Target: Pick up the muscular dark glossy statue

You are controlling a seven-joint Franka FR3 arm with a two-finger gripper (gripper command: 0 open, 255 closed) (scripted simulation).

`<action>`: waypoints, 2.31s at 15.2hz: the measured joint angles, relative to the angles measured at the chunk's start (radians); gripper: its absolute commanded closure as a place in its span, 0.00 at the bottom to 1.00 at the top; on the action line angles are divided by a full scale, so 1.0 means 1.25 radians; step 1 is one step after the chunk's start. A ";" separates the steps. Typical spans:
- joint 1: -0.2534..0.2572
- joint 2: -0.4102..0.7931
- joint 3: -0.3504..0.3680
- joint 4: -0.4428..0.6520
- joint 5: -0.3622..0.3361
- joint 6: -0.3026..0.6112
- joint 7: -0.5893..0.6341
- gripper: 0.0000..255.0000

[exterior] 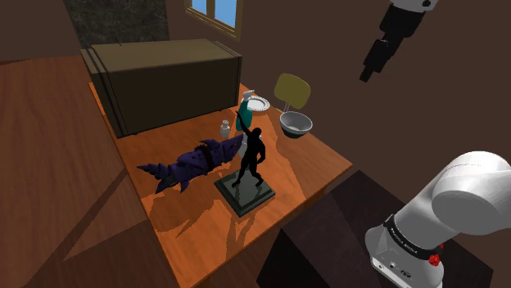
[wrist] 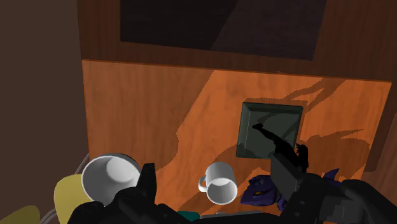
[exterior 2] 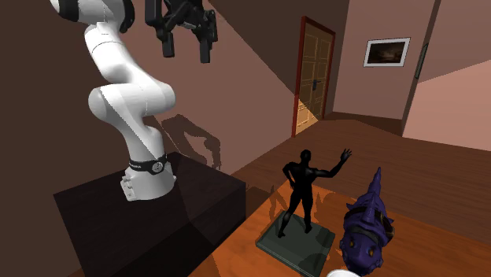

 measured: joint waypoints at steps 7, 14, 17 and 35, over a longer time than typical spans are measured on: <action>0.019 0.095 0.035 -0.017 0.032 0.096 0.050 0.00; 0.044 0.255 0.082 -0.002 0.067 0.224 0.115 0.00; 0.055 0.340 0.104 0.037 0.077 0.264 0.145 0.00; 0.110 0.778 0.170 0.275 0.065 0.435 0.275 0.00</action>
